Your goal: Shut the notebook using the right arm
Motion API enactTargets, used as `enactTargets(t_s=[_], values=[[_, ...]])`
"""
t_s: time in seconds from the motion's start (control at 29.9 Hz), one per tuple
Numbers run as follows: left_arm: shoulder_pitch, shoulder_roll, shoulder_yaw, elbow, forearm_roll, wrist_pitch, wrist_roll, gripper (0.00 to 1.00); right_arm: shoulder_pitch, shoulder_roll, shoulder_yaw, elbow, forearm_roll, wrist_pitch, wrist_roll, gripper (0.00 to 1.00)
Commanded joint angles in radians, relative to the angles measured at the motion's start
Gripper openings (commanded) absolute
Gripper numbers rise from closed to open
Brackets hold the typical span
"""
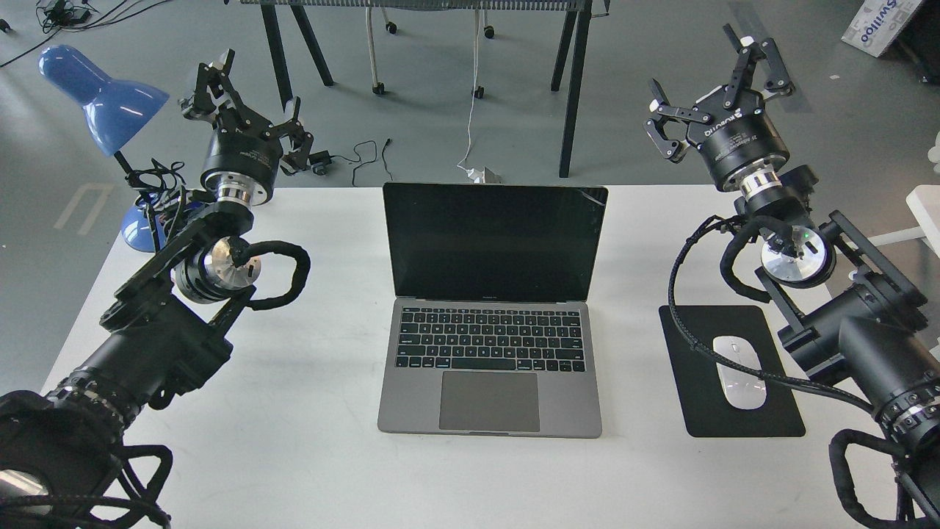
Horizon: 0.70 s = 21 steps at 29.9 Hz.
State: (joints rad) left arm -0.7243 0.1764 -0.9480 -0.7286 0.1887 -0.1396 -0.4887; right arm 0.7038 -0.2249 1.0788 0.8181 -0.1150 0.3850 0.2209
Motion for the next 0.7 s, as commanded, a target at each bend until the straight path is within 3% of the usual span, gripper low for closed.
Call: enactTargets(t_s=[0.0,0.33,0.47,0.67], values=[[0.0,-0.003,0.001,-0.002,0.011,0.005,0.0,1.0,0.0,-0.001,0.0,0.0,0.0,0.0,0.0,1.0],[0.002,0.0,0.001,-0.003,0.009,0.002,0.0,1.0,0.0,0.001,-0.006,0.004,0.0,-0.006,0.0,1.0],[0.002,0.0,0.001,-0.003,0.009,0.002,0.0,1.0,0.031,-0.008,-0.043,0.013,-0.012,-0.066,-0.009,1.0],[0.002,0.0,0.001,-0.003,0.009,0.002,0.0,1.0,0.207,-0.028,-0.297,0.0,-0.06,-0.15,-0.011,1.0]])
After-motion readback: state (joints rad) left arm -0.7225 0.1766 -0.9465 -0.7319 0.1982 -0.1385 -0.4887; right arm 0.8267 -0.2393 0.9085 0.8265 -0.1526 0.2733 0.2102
